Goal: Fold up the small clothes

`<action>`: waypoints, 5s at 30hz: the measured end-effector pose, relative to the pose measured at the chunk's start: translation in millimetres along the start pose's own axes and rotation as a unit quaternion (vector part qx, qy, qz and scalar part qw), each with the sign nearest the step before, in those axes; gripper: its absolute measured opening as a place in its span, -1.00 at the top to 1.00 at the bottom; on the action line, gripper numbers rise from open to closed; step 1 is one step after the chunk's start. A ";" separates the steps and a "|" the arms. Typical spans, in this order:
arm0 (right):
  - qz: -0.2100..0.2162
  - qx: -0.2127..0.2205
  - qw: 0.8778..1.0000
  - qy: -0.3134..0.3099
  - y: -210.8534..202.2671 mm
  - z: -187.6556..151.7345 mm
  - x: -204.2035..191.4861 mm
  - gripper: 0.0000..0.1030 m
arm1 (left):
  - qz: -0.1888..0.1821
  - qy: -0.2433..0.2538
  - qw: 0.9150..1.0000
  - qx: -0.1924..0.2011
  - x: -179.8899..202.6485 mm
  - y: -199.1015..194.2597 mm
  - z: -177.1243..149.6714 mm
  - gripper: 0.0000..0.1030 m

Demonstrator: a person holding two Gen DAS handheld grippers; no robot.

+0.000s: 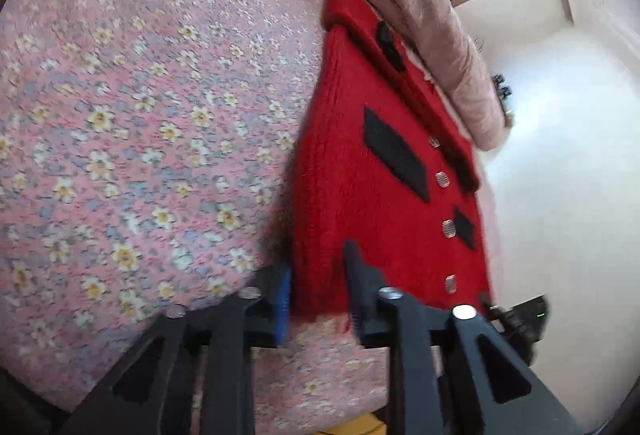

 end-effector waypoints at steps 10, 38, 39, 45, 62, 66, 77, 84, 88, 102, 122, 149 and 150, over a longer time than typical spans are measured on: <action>-0.013 -0.010 1.000 -0.004 11.0 -3.6 -1.3 0.87 | -0.031 0.016 0.999 0.004 20.6 13.0 6.2 0.40; 0.020 0.007 1.000 0.005 7.4 8.6 -9.7 0.86 | -0.071 0.015 0.997 0.029 32.9 -17.5 4.0 0.95; 0.033 0.013 0.999 0.008 4.3 11.5 -13.0 0.86 | -0.075 0.018 0.996 0.033 37.7 -20.8 6.4 0.96; 0.109 0.043 0.993 -0.001 -10.4 44.5 -52.4 0.87 | -0.098 0.035 0.994 0.044 74.6 -26.6 33.8 0.96; 0.127 0.087 0.987 -0.042 74.4 257.5 -129.6 0.87 | -0.110 0.034 0.987 0.114 130.9 55.0 268.1 0.96; 0.094 0.086 0.992 -0.024 137.9 304.0 -111.0 0.87 | -0.071 0.007 0.992 0.108 101.5 112.8 311.6 0.96; 0.093 0.069 0.988 0.102 171.0 311.3 -42.0 -0.15 | -0.046 -0.073 0.990 0.108 53.2 118.1 324.1 0.32; 0.101 0.090 0.988 0.076 77.3 259.2 -38.5 -0.31 | -0.024 -0.045 0.992 0.119 50.6 52.2 281.1 -0.08; 0.078 0.058 0.994 0.059 61.2 193.3 -27.5 -0.32 | 0.003 -0.021 0.996 0.084 44.6 53.5 219.6 -0.13; 0.008 -0.006 0.996 0.086 105.4 166.7 -20.3 -0.33 | -0.001 -0.094 0.995 0.020 40.0 129.8 191.1 -0.21; -0.001 0.023 0.998 0.060 150.7 207.9 -25.7 0.45 | 0.043 -0.076 0.996 0.017 67.4 168.9 218.0 0.57; 0.081 0.020 0.992 0.095 2.5 38.3 18.3 0.53 | 0.041 0.029 0.999 0.018 42.1 30.3 33.3 0.62; 0.087 0.030 0.992 0.086 1.0 33.5 20.2 0.53 | 0.056 0.046 0.997 0.020 44.0 30.0 34.1 0.56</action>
Point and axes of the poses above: each gripper's, at about its wrist camera, not at the fingertips, and y roughly the way its jaws point, x to its right, z to its top, the point moved 6 cm from there along y, roughly the way its jaws point, and after that the axes turned 1 degree about -z, right-handed, at the moved point
